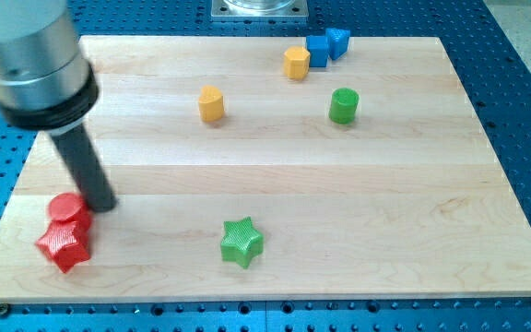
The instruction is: Move the blue blocks into the yellow hexagon
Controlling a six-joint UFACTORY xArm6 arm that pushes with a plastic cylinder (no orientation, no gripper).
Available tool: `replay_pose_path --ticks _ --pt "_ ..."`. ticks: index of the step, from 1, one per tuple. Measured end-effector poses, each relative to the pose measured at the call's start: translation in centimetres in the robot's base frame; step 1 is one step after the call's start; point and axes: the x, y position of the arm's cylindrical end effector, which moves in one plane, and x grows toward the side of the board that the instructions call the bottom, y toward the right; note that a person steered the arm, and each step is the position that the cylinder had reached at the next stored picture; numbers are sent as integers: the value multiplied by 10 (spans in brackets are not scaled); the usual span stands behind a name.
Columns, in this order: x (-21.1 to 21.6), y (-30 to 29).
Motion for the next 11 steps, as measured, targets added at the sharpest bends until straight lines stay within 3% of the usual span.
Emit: replay_pose_path --ticks 1,3,5,8,9,10,11 --pt "18 -6" --pt "-37 27" --pt "-54 48" --pt "-239 355" --pt "-295 403" --pt "-326 402" --pt "-329 359"
